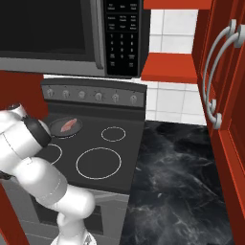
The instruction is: Pick up the pan with the steak in it and place it on the dining table. Then place the steak on the plate.
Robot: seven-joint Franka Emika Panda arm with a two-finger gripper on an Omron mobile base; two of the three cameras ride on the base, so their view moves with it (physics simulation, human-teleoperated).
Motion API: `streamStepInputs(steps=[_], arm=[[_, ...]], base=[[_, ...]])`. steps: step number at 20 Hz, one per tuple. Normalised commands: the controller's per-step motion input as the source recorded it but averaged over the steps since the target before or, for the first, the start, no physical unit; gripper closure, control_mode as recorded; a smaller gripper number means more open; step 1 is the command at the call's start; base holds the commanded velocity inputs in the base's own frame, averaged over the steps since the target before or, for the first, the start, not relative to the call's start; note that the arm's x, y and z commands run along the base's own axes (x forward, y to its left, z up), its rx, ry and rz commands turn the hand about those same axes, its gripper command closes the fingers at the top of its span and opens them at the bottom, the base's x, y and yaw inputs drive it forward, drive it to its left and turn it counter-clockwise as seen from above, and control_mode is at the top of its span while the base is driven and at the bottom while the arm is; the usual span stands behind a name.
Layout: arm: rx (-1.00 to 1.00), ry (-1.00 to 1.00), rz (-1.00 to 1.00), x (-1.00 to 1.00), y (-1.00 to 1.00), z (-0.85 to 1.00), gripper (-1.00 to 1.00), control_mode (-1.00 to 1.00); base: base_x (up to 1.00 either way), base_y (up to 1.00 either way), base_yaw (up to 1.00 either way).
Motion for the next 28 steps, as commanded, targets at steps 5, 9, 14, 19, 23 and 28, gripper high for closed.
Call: streamStepInputs(steps=[5,9,14,19,23,28], arm=[[-0.02,-0.04,0.00,0.11,0.01,-0.20,-1.00,-1.00],[0.00,-0.01,0.00,0.23,0.03,-0.23,-1.00,-1.00],[0.00,-0.01,0.00,0.24,0.06,-0.30,-1.00,-1.00],[0.01,-0.01,-0.01,0.27,0.19,-0.32,-1.00,-1.00],[0.00,0.00,-0.02,0.21,0.22,-0.27,-1.00,-1.00],[0.00,0.01,0.00,0.01,0.03,-0.02,1.00,-1.00]], base=[[0.00,0.00,0.00],[0.00,0.00,0.00],[0.00,0.00,0.00],[0.00,0.00,0.00],[0.00,0.00,0.00],[0.00,0.00,0.00]])
